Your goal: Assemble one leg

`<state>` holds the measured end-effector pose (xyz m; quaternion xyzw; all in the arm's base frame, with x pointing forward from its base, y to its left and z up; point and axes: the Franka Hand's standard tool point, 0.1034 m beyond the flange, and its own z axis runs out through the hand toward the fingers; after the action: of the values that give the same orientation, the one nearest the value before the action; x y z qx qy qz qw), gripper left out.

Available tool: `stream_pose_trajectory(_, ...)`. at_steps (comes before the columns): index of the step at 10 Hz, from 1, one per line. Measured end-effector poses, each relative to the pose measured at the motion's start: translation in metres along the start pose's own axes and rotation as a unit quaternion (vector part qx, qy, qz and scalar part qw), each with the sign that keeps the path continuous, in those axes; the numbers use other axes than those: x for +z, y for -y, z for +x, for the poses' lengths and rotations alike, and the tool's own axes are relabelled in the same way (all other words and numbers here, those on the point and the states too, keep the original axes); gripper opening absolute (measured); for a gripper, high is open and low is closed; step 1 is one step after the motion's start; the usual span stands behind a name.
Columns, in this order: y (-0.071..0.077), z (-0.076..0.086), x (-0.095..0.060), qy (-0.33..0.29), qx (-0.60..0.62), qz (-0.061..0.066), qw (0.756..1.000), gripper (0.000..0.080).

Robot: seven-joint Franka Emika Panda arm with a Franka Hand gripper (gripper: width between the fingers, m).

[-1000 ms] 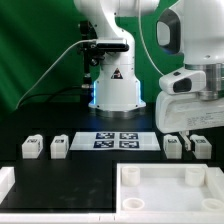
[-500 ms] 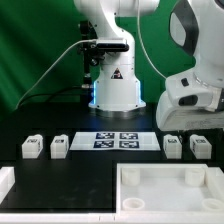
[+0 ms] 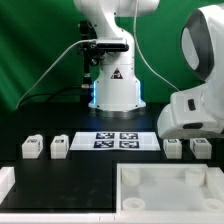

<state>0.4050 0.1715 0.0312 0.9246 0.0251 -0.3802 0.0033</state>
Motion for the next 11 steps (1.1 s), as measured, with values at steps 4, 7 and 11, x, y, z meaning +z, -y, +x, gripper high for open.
stream_pose_trajectory(4,0.013,-0.001,0.023,0.026,0.01,-0.001,1.0,0.0649)
stream_pose_trajectory(7,0.012,0.0,0.029,0.028,0.002,-0.001,1.0,0.0649)
stream_pose_trajectory(11,0.012,0.0,0.029,0.028,0.002,-0.001,1.0,0.0424)
